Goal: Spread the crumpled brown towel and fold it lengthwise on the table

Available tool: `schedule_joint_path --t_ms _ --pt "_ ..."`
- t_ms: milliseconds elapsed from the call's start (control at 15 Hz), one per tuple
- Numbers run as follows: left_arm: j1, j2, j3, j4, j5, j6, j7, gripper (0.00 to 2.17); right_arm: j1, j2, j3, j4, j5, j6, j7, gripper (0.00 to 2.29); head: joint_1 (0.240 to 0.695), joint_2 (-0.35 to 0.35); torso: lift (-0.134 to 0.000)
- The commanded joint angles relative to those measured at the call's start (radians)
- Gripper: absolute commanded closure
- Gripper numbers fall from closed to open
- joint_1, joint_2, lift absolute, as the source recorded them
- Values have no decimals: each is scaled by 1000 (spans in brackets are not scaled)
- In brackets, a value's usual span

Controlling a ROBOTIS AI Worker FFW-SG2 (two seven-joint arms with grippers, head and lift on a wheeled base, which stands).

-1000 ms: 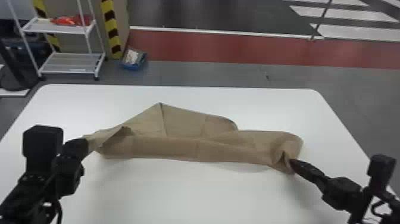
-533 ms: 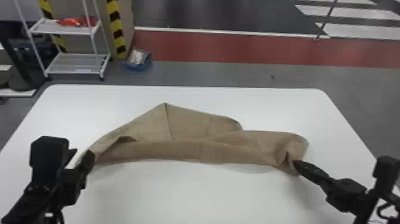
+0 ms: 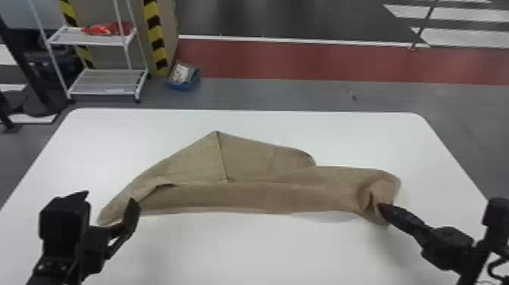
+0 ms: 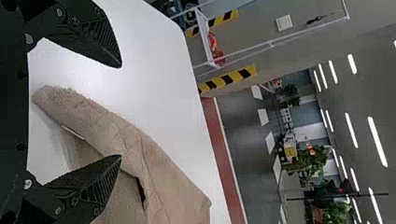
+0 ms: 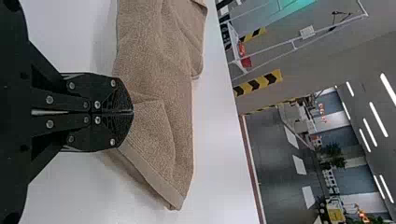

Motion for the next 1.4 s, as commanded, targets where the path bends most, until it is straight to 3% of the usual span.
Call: schedule_joint_path --t_ms 0,200,667,933,1133,1333 --pt "-3 1 -1 28 -2 -11 -26 360 0 0 1 -7 -1 14 0 1210 695 -80 -123" --pt "0 6 7 34 4 14 -65 670 1 0 -7 -6 -3 14 1 1210 695 -86 -123" --pt "-15 6 15 43 8 54 -103 704 6 5 -2 -3 -3 -2 3 1210 695 -80 -123" --pt "-133 3 -83 68 7 47 -103 704 18 11 -2 5 -3 -8 12 1210 695 -100 -123" --pt "-262 -3 -191 97 15 75 -106 704 44 11 -23 5 -13 -29 15 1210 695 -153 -123" --pt "-395 -36 -306 181 11 173 -109 704 50 15 -43 10 -20 -48 28 1210 695 -216 -123"
